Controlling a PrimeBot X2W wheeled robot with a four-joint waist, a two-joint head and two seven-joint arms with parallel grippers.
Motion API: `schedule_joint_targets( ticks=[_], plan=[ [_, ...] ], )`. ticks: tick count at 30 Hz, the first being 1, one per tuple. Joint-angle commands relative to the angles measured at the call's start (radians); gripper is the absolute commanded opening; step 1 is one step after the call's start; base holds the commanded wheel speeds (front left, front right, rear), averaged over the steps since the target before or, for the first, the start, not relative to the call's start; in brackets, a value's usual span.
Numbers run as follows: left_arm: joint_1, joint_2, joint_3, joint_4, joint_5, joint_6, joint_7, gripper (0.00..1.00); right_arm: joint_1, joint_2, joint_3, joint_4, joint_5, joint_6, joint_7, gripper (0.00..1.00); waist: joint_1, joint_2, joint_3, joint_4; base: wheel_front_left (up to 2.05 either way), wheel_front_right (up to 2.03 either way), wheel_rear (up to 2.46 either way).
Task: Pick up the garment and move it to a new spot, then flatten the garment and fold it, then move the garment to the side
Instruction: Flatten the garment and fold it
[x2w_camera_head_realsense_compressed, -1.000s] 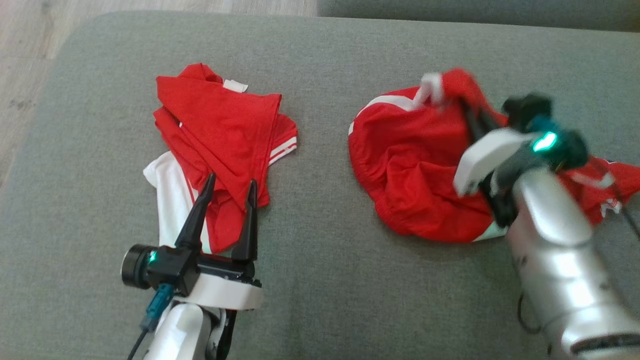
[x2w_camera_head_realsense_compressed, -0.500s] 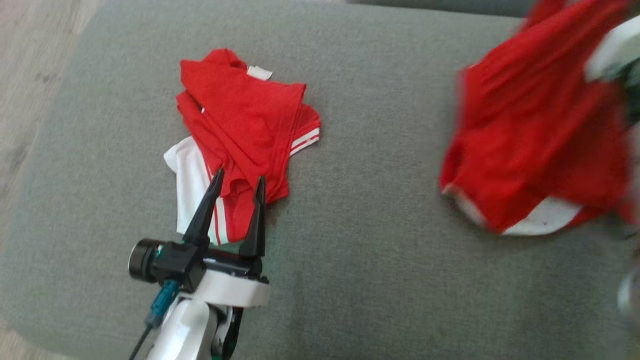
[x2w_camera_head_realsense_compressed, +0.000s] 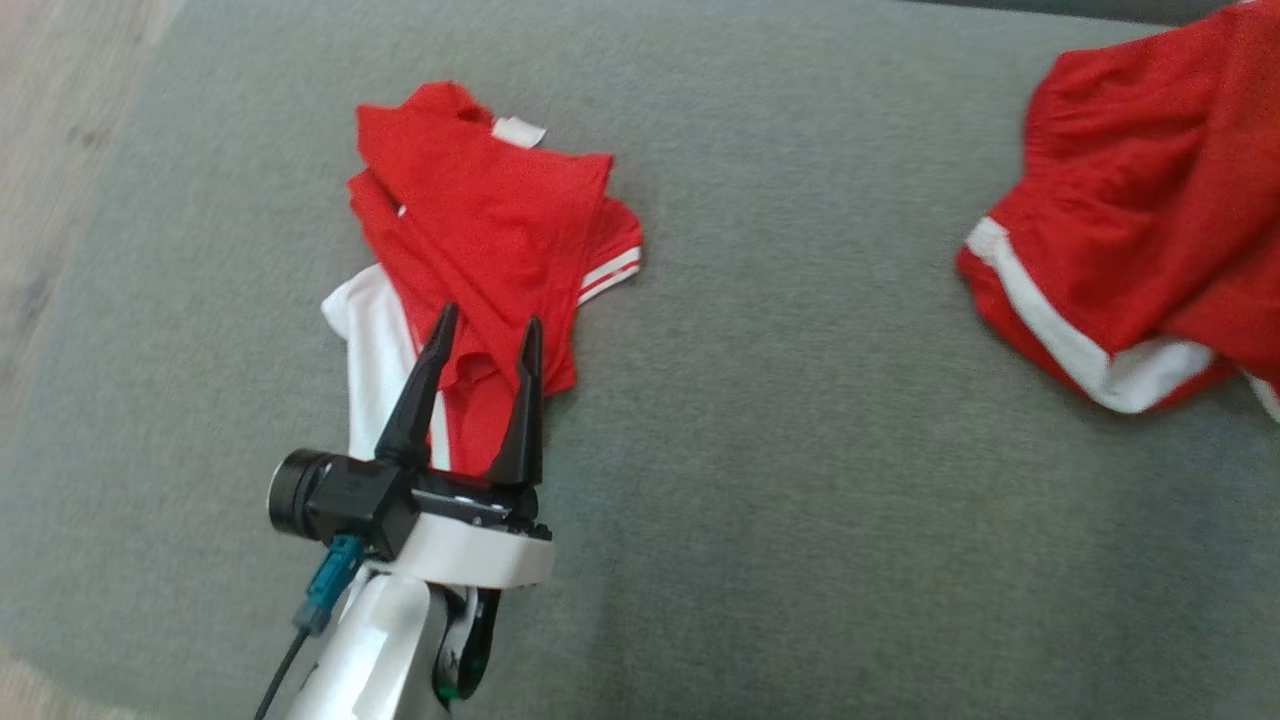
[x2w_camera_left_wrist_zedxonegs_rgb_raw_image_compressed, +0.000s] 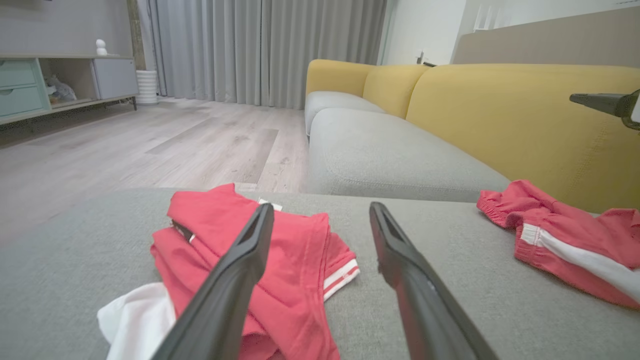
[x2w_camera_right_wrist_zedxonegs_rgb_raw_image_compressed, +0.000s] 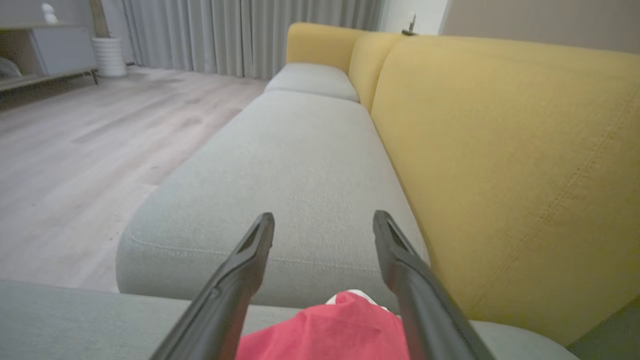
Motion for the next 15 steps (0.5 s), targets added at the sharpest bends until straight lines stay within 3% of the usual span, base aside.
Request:
schedule_joint_targets(
  ticks=[1,8,15],
  plan=[
    [-0.018,0.003,0.035,-0.029,0.004,0.004,-0.005,1.0,-0.022,0.027,0.022,-0.027,0.013,-0.001,-0.03,1.0,0.0,0.0,-0.026,-0.028,0.0,0.0,0.0],
    [0.013,0.003,0.068,-0.032,0.027,-0.001,-0.005,1.0,0.101,0.139,0.112,-0.074,0.111,-0.001,-0.158,1.0,0.0,0.0,-0.116,-0.128,0.0,0.0,0.0],
    [0.062,0.003,0.093,-0.035,0.029,-0.005,-0.005,1.0,0.436,0.243,0.213,-0.369,0.251,-0.001,-0.167,1.0,0.0,0.0,-0.197,-0.22,0.0,0.0,0.0]
  ],
)
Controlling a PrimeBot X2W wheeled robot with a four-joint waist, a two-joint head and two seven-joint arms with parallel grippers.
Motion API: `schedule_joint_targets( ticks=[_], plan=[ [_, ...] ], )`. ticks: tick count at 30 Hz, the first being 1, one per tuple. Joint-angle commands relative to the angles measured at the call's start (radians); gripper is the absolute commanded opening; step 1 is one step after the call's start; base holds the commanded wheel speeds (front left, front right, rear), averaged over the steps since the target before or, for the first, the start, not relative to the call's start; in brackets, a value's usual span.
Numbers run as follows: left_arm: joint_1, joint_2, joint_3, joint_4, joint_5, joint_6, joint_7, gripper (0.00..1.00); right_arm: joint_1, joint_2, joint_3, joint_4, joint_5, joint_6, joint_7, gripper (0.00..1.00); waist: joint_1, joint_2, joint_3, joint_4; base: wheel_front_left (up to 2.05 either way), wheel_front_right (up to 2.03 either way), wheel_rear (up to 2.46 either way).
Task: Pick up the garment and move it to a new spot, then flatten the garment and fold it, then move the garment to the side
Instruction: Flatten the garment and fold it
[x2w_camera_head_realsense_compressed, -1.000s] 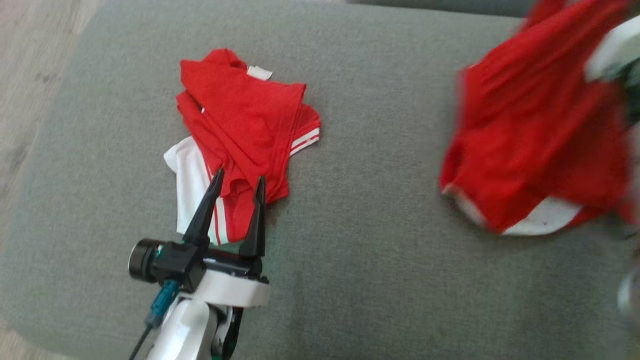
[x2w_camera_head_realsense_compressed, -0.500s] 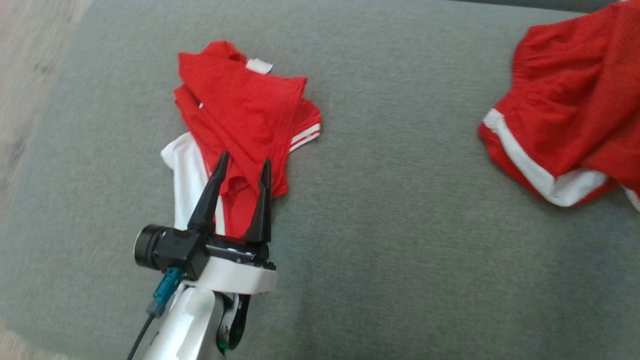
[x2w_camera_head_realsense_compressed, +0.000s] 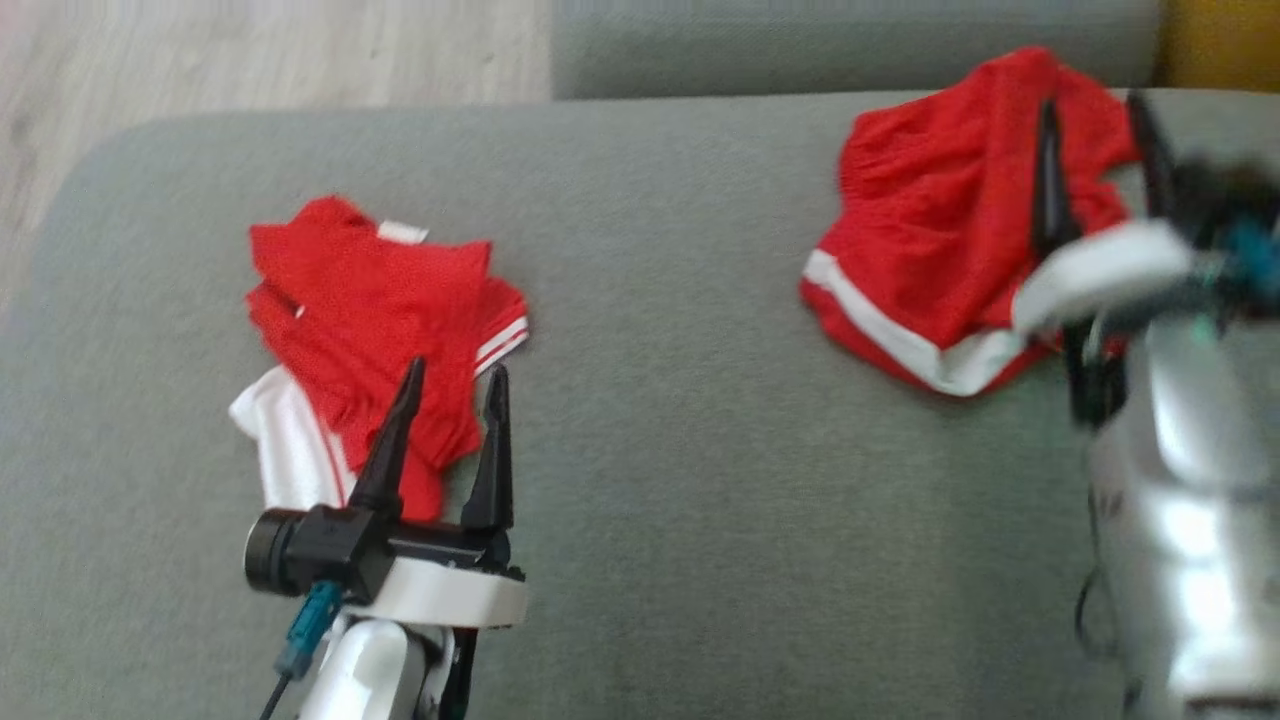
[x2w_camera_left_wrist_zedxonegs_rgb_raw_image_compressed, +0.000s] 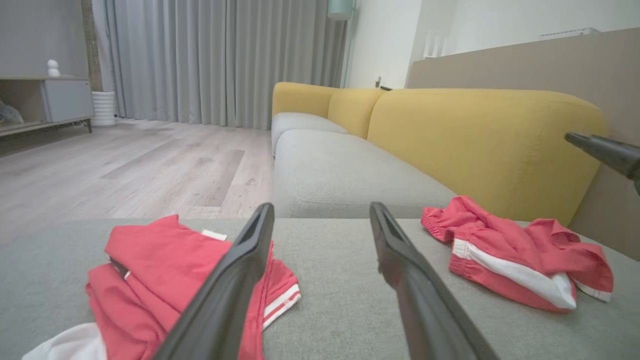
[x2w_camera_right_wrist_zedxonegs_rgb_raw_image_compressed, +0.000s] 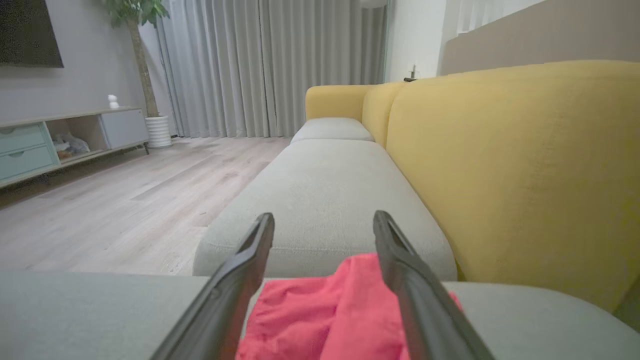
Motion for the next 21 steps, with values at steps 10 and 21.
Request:
schedule_joint_targets(
  ticks=[10,21],
  plan=[
    [0.005,0.003,0.06,-0.03,0.012,-0.015,-0.005,1.0,0.471,0.033,0.109,-0.396,0.201,-0.001,-0.013,1.0,0.0002,-0.0001,-0.056,-0.159,0.0,0.0,0.0],
    [-0.123,0.035,0.034,0.05,0.055,-0.086,0.003,1.0,0.506,0.033,0.138,-0.512,0.227,-0.001,0.005,1.0,0.0002,-0.0001,0.019,-0.258,0.0,0.0,0.0]
  ],
)
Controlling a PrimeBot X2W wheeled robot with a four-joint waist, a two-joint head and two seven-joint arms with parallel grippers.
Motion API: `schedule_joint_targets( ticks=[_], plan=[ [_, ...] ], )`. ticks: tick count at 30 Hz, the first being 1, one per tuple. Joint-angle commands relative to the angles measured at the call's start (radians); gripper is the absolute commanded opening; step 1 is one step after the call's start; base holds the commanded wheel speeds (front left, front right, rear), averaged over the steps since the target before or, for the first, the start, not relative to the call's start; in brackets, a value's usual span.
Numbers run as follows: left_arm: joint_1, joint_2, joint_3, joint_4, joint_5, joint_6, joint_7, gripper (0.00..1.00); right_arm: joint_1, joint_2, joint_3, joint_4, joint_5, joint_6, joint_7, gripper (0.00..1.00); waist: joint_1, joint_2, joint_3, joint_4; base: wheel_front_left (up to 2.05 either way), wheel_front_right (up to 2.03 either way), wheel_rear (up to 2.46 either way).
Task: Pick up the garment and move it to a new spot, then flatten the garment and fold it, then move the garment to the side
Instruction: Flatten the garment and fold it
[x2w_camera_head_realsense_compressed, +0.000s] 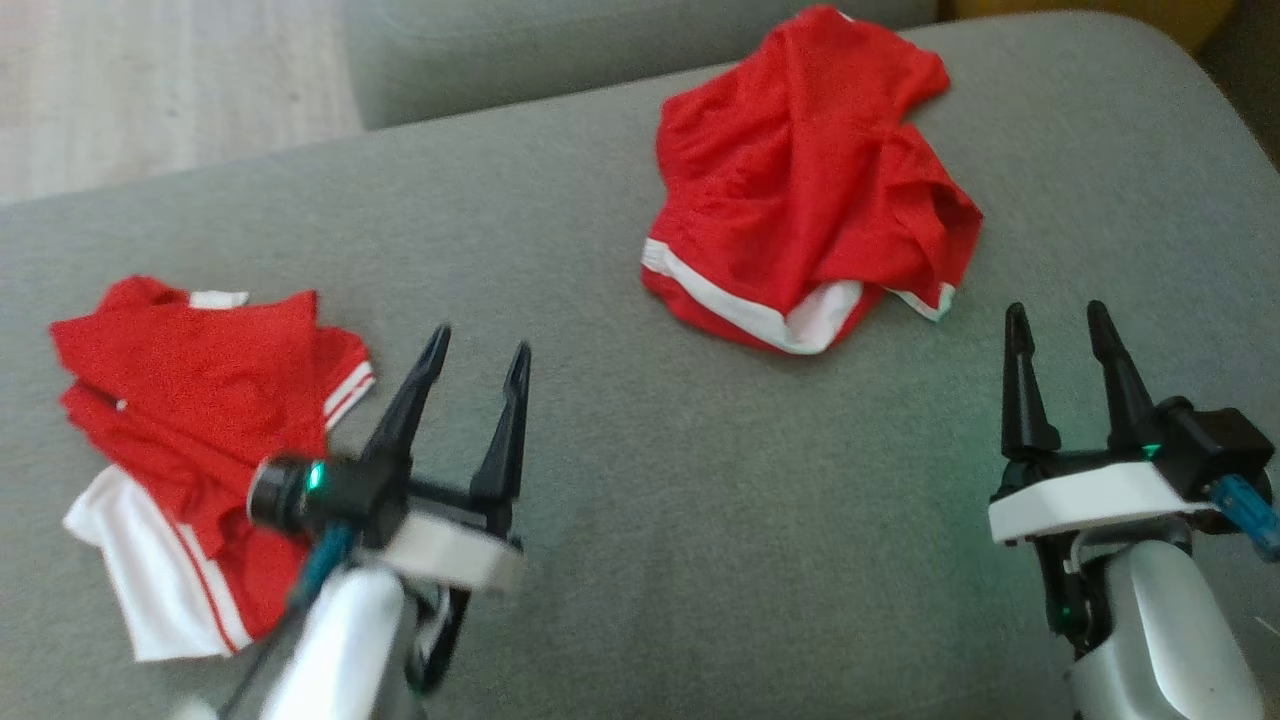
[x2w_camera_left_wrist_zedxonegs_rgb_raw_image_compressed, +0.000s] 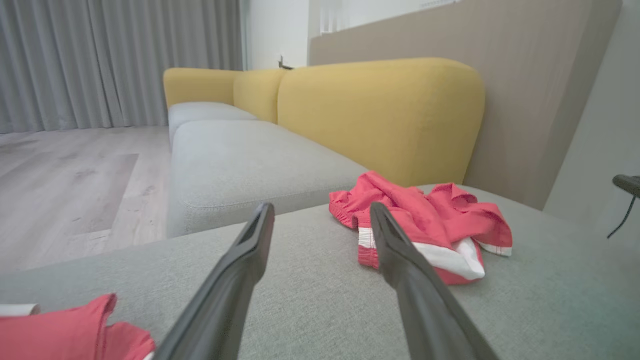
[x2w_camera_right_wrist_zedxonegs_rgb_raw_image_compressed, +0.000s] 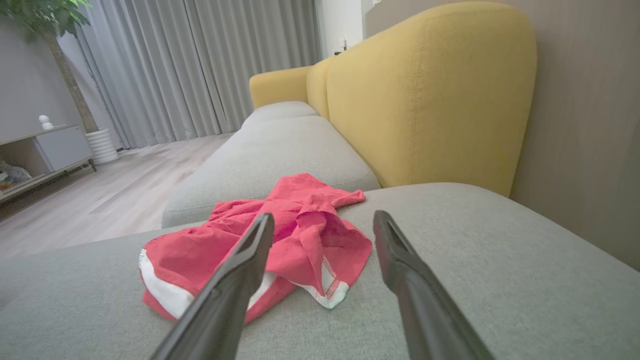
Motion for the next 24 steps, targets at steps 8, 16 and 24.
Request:
schedule_joint_targets(
  ticks=[8,16,24],
  plan=[
    [-0.376,0.133,-0.137,0.124,-0.128,-0.051,0.271,1.0,-0.064,0.001,0.089,-0.05,0.06,-0.001,-0.007,1.0,0.0,-0.0001,0.133,-0.132,0.0,0.0,0.0],
    [-0.634,0.372,-0.458,0.143,-0.519,-0.052,0.536,1.0,-0.105,0.001,0.144,-0.041,0.133,-0.001,-0.016,1.0,0.0,-0.0001,0.201,-0.237,0.0,0.0,0.0],
    [-0.728,0.501,-0.632,0.147,-0.719,-0.052,0.571,1.0,-0.107,0.001,0.148,-0.066,0.159,-0.001,-0.017,1.0,0.0,-0.0001,0.22,-0.293,0.0,0.0,0.0]
  ],
)
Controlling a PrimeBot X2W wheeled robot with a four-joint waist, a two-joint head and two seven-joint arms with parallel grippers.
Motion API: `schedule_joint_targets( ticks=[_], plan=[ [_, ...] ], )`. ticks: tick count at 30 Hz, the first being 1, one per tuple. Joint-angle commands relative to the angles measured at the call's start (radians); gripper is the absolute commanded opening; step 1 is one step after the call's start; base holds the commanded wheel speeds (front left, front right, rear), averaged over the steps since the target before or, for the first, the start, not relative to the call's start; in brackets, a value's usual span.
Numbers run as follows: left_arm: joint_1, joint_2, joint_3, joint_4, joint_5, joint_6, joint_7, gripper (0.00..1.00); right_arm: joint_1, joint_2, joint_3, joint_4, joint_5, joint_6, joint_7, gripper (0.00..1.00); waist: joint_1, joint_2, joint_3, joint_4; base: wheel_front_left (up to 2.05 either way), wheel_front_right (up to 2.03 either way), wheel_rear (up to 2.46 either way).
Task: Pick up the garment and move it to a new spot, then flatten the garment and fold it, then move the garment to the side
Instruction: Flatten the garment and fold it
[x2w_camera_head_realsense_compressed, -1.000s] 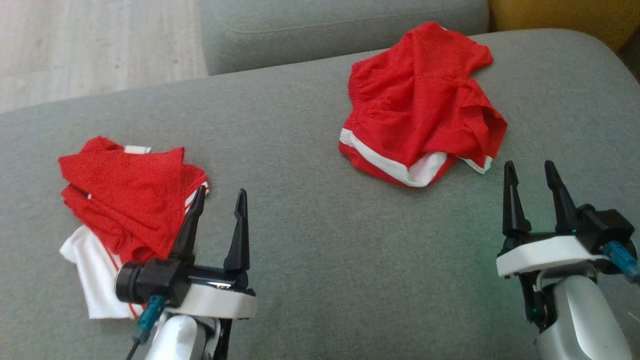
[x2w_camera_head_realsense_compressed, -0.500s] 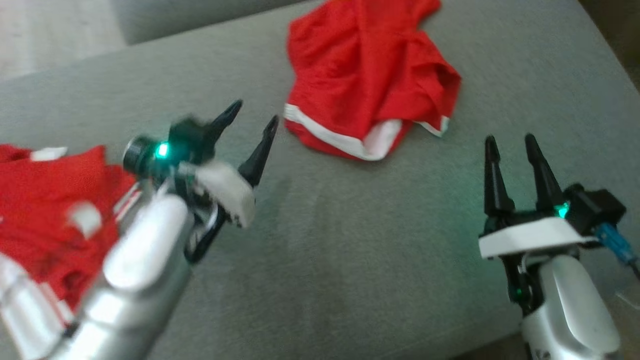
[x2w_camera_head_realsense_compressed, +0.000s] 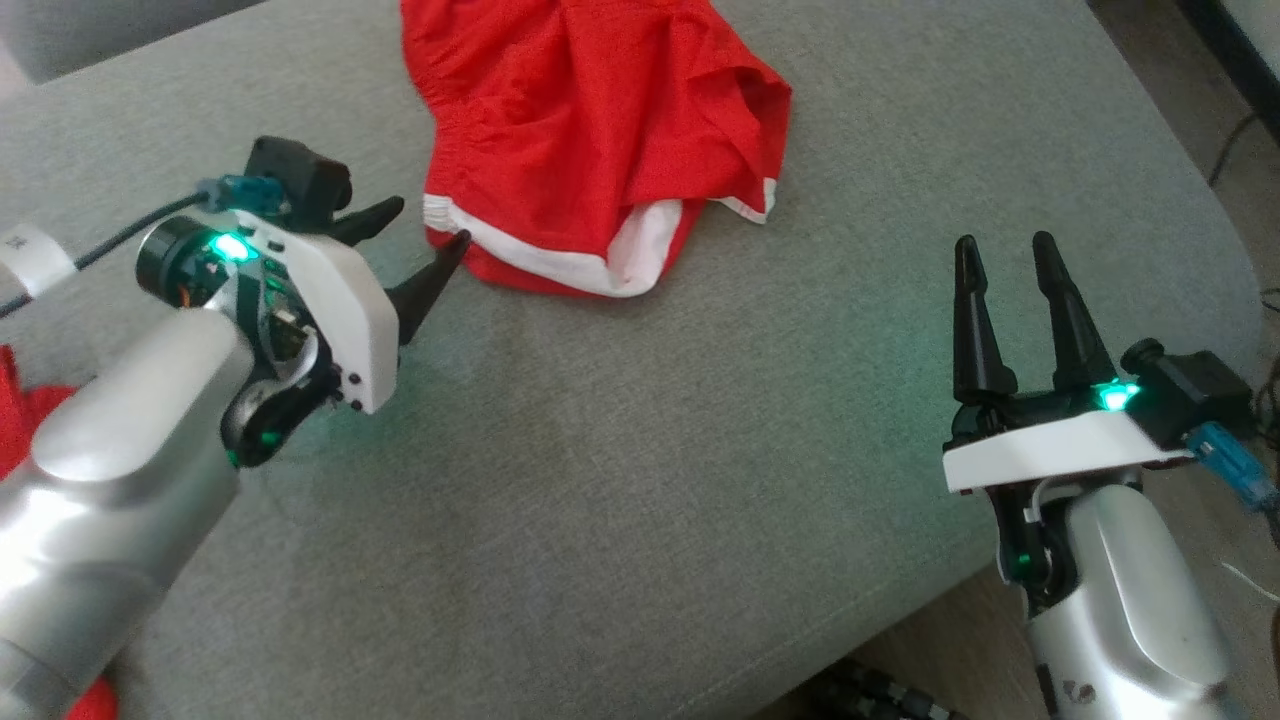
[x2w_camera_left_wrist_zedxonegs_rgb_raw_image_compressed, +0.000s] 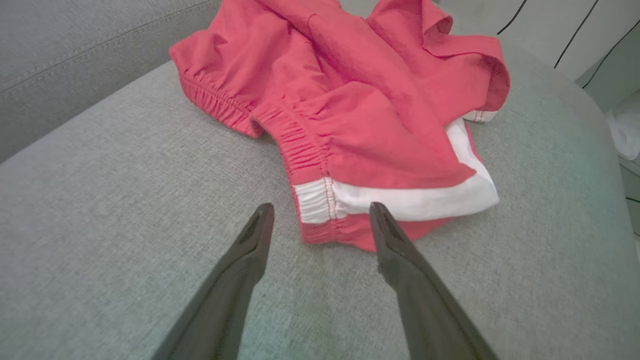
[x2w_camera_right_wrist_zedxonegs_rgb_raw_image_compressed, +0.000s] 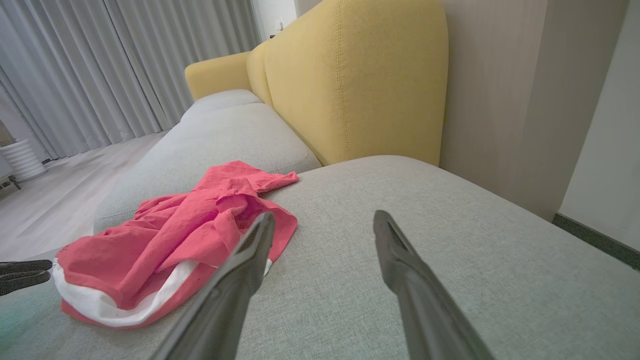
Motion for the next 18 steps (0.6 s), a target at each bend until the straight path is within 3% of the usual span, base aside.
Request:
schedule_joint_targets(
  ticks=[1,14,15,16,17,18],
  plan=[
    [-0.069,0.044,0.025,-0.019,-0.023,0.002,-0.013,1.0,-0.024,-0.002,0.024,-0.038,0.009,-0.001,-0.011,1.0,-0.0001,0.0,0.009,-0.014,0.0,0.0,0.0],
    [-0.143,0.066,-0.117,0.037,-0.151,0.002,-0.063,1.0,-0.02,-0.002,0.02,-0.052,0.011,-0.001,-0.011,1.0,-0.0001,0.0,0.028,-0.031,0.0,0.0,0.0],
    [-0.144,0.064,-0.127,0.034,-0.166,0.002,-0.065,0.49,-0.02,-0.002,0.019,-0.051,0.009,-0.001,-0.011,1.0,-0.0001,0.0,0.028,-0.03,0.0,0.0,0.0],
    [-0.144,0.064,-0.127,0.034,-0.166,0.002,-0.065,0.49,-0.02,-0.002,0.019,-0.051,0.009,-0.001,-0.011,1.0,-0.0001,0.0,0.028,-0.03,0.0,0.0,0.0],
    [-0.146,0.063,-0.136,0.03,-0.179,0.002,-0.07,0.09,-0.021,-0.002,0.018,-0.051,0.006,-0.001,-0.011,1.0,-0.0001,0.0,0.028,-0.027,0.0,0.0,0.0],
    [-0.15,0.063,-0.144,0.027,-0.189,0.002,-0.078,0.0,-0.024,-0.002,0.017,-0.05,0.001,-0.001,-0.011,1.0,-0.0001,0.0,0.028,-0.023,0.0,0.0,0.0]
  ],
)
